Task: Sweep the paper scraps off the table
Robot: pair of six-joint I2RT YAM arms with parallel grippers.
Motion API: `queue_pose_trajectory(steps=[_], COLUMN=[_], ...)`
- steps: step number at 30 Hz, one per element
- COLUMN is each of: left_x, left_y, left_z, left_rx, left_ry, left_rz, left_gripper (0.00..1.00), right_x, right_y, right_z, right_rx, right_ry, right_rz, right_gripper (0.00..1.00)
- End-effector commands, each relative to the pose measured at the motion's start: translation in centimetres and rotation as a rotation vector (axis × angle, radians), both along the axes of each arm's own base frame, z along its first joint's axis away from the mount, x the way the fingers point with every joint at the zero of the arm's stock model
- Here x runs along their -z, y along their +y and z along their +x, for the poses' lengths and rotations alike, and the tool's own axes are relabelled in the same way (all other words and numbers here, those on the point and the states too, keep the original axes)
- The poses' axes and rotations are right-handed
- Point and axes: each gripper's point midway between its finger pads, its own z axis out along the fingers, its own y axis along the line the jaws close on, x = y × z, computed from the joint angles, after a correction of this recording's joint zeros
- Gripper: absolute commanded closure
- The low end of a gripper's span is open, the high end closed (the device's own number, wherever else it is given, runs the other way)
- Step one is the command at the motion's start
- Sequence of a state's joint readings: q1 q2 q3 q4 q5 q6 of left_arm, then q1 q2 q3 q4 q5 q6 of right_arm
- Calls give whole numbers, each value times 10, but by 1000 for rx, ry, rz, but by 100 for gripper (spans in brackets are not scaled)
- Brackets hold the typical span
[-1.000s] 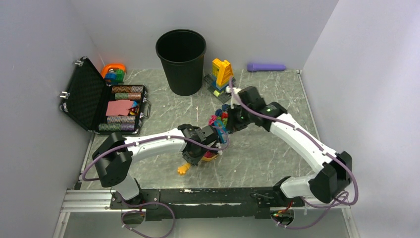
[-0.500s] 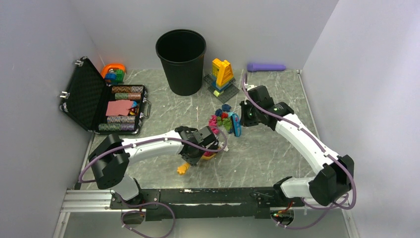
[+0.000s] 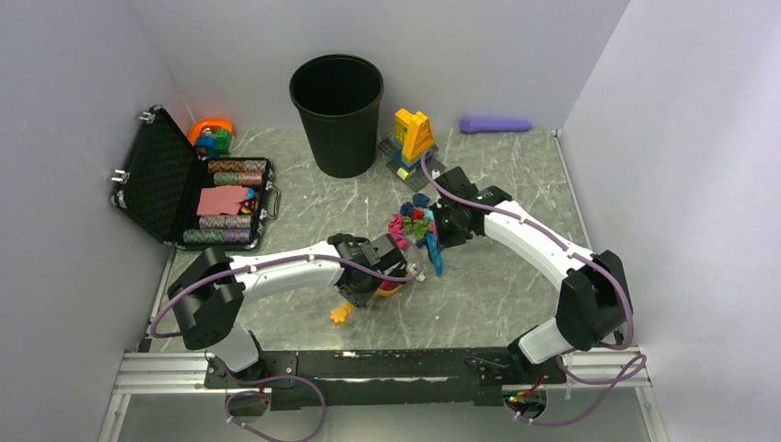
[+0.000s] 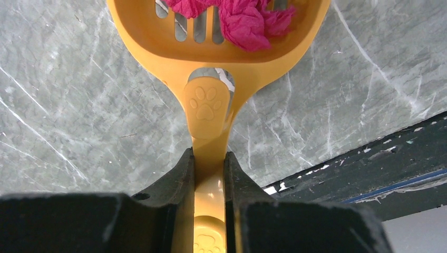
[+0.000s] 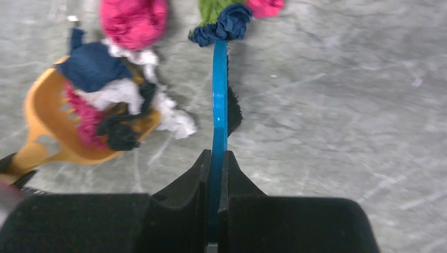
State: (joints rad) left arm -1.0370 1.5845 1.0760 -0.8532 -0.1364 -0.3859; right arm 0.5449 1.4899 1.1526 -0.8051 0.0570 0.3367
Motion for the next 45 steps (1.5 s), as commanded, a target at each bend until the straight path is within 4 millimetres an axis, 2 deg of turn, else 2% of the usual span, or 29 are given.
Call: queue_pose_trajectory(steps=[1,4,7,10,21,29,36,45], left_x=[-6,-6,-6,-6,-5,-8,-10,-8], left_y=[-9,-11,-12,-12,-13,-12,-16,-11], left_z=[5,6,7,7,4,13,14,13], left_rx=[7,8,5,4,14,-20,-49,-69], left_ry=[-2,-4,-11,-18,-36,-128,-168,-170], left_rz=[-11,-12,-16,-29,-32,-84,-161,-145], left_gripper=[100,100,100,100,100,100,100,100], right_x=[-21,-33,-47,-60,-83,-69,-55,-81], right_y=[61,87,103,106,115,94,71,52], right_z=[0,-3,-5,-6,-7,-4,-13,-18], right_rx=[-71,-113,-146,-165,-203,-146,-93,-66], right_ry=[17,21,8,-17,-52,-55,-55,-110], right_rz=[267,369,444,475,547,423,343,301], right_gripper=[100,100,100,100,100,100,100,100])
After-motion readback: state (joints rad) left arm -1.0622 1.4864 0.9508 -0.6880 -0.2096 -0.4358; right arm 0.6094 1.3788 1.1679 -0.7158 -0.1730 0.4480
